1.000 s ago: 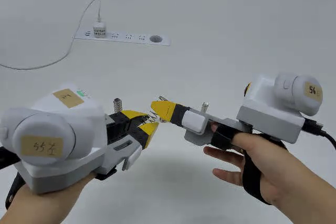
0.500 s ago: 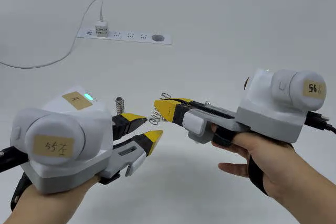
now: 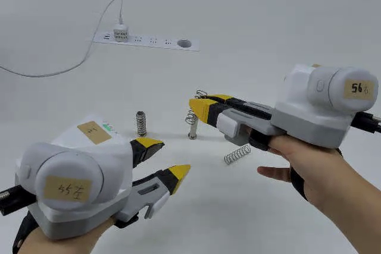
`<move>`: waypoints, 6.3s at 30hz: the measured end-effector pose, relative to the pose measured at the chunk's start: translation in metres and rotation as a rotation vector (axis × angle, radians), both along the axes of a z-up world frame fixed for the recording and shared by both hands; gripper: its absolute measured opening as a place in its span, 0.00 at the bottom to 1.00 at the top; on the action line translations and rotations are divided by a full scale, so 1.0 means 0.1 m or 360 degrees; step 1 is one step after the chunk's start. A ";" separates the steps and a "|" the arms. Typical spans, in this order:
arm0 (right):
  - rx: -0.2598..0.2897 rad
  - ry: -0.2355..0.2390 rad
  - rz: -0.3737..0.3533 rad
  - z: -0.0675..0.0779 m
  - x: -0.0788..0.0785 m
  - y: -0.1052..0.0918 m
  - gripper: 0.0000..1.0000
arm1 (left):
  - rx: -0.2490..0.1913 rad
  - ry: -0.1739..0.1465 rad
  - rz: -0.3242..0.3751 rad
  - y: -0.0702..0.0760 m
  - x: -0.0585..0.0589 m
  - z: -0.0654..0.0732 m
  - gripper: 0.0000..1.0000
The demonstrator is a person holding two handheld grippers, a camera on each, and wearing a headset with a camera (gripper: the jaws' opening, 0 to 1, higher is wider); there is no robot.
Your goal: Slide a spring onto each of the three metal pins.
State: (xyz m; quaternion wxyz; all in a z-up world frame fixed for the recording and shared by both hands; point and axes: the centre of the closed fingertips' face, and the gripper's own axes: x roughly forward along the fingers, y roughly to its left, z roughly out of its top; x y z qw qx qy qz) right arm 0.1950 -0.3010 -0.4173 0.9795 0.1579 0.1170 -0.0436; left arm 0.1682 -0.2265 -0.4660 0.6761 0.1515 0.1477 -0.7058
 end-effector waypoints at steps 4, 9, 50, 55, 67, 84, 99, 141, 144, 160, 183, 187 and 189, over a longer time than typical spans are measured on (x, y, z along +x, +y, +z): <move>-0.0012 0.0014 -0.0020 -0.03 0.03 -0.07 0.11 | 0.0008 0.0014 0.0002 0.00 -0.01 -0.02 0.37; -0.0055 0.0029 -0.0051 -0.07 0.05 -0.14 0.11 | 0.0015 0.0018 0.0011 0.01 0.00 -0.04 0.40; -0.0342 0.0175 -0.0026 -0.44 0.19 -0.26 0.12 | 0.0018 0.0071 0.0030 0.03 -0.01 -0.11 0.57; -0.0308 0.0170 -0.0051 -0.46 0.19 -0.27 0.12 | 0.0023 0.0070 0.0033 0.04 0.00 -0.12 0.57; -0.0401 0.0160 -0.0034 -0.45 0.18 -0.24 0.12 | 0.0025 0.0074 0.0032 0.03 -0.01 -0.13 0.56; -0.0446 0.0244 -0.0007 -0.62 0.17 -0.21 0.12 | 0.0017 0.0085 0.0041 0.04 0.00 -0.12 0.56; -0.0432 0.0293 0.0002 -0.75 0.17 -0.18 0.12 | 0.0017 0.0085 0.0041 0.04 0.01 -0.12 0.56; -0.0271 0.0323 -0.0012 -0.68 0.06 -0.12 0.27 | 0.0005 0.0078 0.0052 0.03 0.01 -0.07 0.56; -0.0204 0.0301 -0.0037 -0.61 0.03 -0.12 0.32 | -0.0002 0.0068 0.0052 0.02 0.01 -0.06 0.56; -0.0143 0.0241 -0.0091 -0.31 -0.25 -0.14 0.44 | -0.0007 0.0014 -0.0026 -0.10 -0.08 -0.07 0.57; -0.0139 0.0151 -0.0163 -0.19 -0.84 -0.19 0.53 | 0.0032 -0.0092 -0.0189 -0.42 -0.29 -0.28 0.50; -0.0143 0.0137 -0.0151 -0.17 -0.92 -0.18 0.54 | 0.0021 -0.0086 -0.0212 -0.51 -0.33 -0.29 0.49; -0.0148 0.0126 -0.0144 -0.16 -0.96 -0.18 0.54 | 0.0021 -0.0091 -0.0227 -0.56 -0.35 -0.30 0.49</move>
